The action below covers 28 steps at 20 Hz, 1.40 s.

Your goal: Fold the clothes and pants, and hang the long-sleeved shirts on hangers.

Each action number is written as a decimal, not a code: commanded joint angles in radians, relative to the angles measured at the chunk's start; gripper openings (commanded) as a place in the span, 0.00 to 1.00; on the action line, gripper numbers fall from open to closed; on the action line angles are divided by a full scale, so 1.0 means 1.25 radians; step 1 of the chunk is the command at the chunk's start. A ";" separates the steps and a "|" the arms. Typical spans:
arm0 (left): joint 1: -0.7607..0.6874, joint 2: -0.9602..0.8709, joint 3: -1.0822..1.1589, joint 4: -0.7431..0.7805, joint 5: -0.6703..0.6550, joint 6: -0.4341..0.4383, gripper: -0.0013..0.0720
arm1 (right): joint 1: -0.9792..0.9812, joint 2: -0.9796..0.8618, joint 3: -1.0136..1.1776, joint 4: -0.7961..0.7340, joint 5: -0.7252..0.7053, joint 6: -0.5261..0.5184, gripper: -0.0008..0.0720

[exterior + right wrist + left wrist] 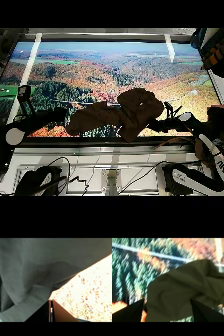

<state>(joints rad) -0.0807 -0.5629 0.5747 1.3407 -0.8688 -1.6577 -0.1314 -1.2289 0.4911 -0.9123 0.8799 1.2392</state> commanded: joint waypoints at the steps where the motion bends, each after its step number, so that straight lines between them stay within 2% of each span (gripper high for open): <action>1: 0.029 -0.001 -0.013 0.137 -0.187 -0.057 0.85 | 0.000 0.000 0.001 -0.047 -0.012 0.000 0.03; 2: 0.038 -0.001 -0.028 0.137 -0.218 0.054 0.79 | 0.000 0.000 0.001 -0.047 -0.013 -0.001 0.03; 3: 0.038 -0.001 -0.049 0.118 -0.235 0.189 0.78 | 0.000 0.000 0.001 -0.047 -0.013 -0.001 0.03; 4: 0.039 -0.001 -0.077 0.078 -0.239 0.275 0.78 | 0.000 0.000 0.001 -0.047 -0.014 -0.001 0.03; 5: 0.039 -0.007 -0.101 0.035 -0.240 0.289 0.78 | 0.000 0.000 0.001 -0.047 -0.014 -0.001 0.03; 9: 0.039 -0.090 -0.150 -0.143 -0.213 0.226 0.79 | 0.000 0.000 0.001 -0.047 -0.013 -0.001 0.03; 12: 0.041 -0.172 -0.150 -0.161 -0.125 0.185 0.78 | 0.000 0.000 0.001 -0.047 -0.014 -0.001 0.03; 15: 0.041 -0.283 -0.150 -0.175 -0.067 0.186 0.78 | 0.000 0.000 0.001 -0.047 -0.018 -0.001 0.03; 19: 0.041 -0.400 -0.149 -0.255 0.081 0.187 0.77 | 0.000 0.000 0.001 -0.044 -0.022 0.000 0.03; 20: 0.041 -0.417 -0.149 -0.272 0.098 0.194 0.70 | 0.000 0.000 0.001 -0.041 -0.022 0.000 0.03; 22: 0.041 -0.439 -0.149 -0.287 0.127 0.207 0.47 | 0.000 0.000 0.001 -0.041 -0.021 0.000 0.03; 23: 0.041 -0.441 -0.148 -0.293 0.138 0.207 0.39 | 0.000 0.000 0.001 -0.041 -0.022 0.000 0.03; 24: 0.041 -0.441 -0.147 -0.301 0.138 0.208 0.34 | 0.000 0.000 0.001 -0.041 -0.022 0.000 0.03; 27: 0.041 -0.441 -0.146 -0.301 0.121 0.225 0.29 | 0.000 0.000 0.001 -0.041 -0.019 0.000 0.03; 28: 0.041 -0.441 -0.141 -0.300 0.104 0.251 0.07 | 0.000 0.000 0.001 -0.041 -0.015 0.000 0.03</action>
<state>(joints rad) -0.0299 -1.1046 0.3931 0.9672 -0.7288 -1.3869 -0.1314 -1.2289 0.4923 -0.9264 0.8478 1.2385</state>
